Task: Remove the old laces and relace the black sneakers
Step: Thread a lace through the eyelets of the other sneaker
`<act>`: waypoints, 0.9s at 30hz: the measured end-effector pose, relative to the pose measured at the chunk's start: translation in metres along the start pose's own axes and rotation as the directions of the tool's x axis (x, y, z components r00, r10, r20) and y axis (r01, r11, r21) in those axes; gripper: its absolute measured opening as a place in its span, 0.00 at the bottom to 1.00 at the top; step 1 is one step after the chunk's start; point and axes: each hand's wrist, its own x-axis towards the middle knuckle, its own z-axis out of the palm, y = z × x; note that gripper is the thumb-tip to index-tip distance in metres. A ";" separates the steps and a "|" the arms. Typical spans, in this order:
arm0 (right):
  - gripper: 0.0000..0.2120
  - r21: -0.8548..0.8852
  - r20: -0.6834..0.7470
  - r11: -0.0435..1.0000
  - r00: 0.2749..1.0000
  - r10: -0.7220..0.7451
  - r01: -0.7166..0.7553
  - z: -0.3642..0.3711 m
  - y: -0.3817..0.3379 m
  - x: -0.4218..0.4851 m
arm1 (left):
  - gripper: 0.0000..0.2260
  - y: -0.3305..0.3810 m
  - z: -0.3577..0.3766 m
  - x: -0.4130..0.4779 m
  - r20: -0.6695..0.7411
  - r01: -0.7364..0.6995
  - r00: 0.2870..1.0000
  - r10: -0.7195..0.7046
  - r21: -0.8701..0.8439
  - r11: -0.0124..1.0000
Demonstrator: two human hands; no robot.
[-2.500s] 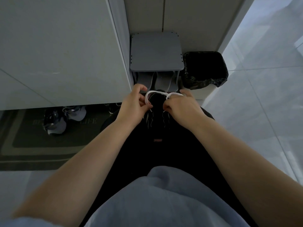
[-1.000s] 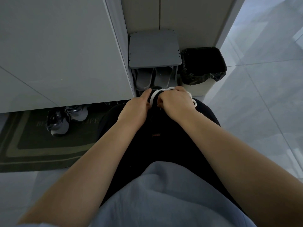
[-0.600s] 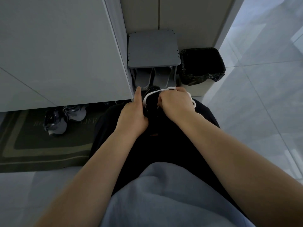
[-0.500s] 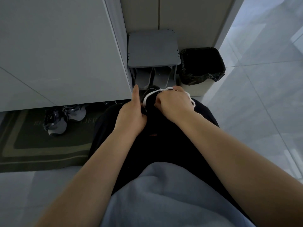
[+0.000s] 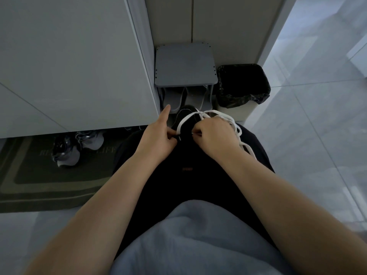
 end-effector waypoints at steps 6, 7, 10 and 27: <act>0.06 0.429 -0.057 0.903 0.997 0.047 -0.018 -0.016 0.007 -0.006 | 0.38 0.007 -0.025 0.010 0.066 -0.004 0.998 0.014 -0.153 0.988; 0.06 0.501 -0.054 0.865 0.997 0.063 -0.028 -0.018 0.007 -0.007 | 0.38 0.007 -0.030 0.012 0.069 -0.010 0.997 0.022 -0.172 0.985; 0.06 0.555 -0.022 0.831 0.998 0.061 -0.039 -0.020 0.007 -0.007 | 0.37 0.001 -0.033 0.013 0.122 0.002 0.992 0.026 -0.225 0.974; 0.07 0.443 -0.117 0.895 0.993 0.007 0.046 -0.015 0.019 0.001 | 0.08 0.005 -0.004 0.003 -0.128 -0.161 0.972 0.199 0.260 0.952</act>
